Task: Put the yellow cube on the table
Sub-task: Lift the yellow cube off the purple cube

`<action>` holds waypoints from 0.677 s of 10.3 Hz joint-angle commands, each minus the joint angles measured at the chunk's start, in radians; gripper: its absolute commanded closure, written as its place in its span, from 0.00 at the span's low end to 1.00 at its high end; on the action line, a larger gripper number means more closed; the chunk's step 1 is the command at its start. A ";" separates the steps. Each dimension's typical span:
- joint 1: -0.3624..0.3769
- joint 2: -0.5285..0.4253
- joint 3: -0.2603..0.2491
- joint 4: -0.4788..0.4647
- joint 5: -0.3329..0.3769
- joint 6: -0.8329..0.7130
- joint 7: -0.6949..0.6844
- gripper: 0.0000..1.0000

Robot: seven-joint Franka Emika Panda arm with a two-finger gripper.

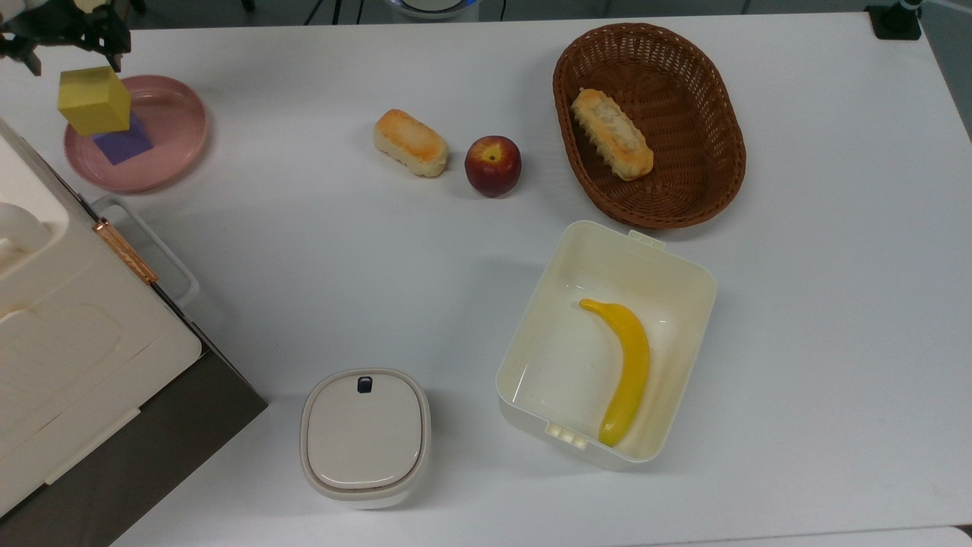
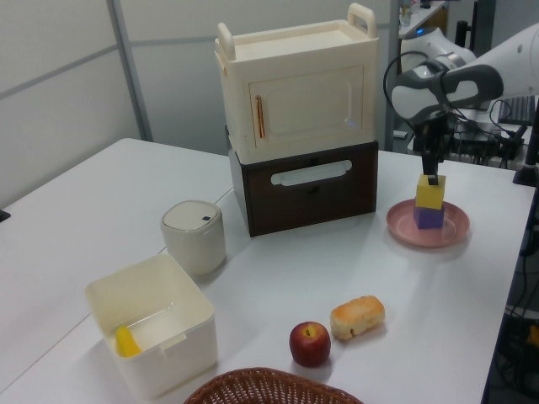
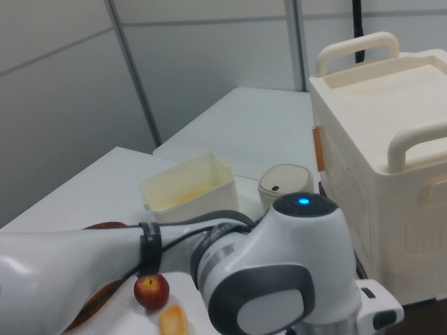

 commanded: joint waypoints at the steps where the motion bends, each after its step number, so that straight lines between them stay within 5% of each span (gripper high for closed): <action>1: -0.021 0.038 0.008 -0.011 -0.039 0.045 -0.032 0.00; 3: -0.018 0.069 0.014 -0.021 -0.024 0.051 -0.017 0.00; 5: -0.015 0.075 0.018 -0.021 0.055 0.065 -0.015 0.42; 6: -0.012 0.061 0.022 -0.018 0.063 0.053 -0.012 0.57; 7: -0.006 0.034 0.025 -0.018 0.065 0.048 0.000 0.59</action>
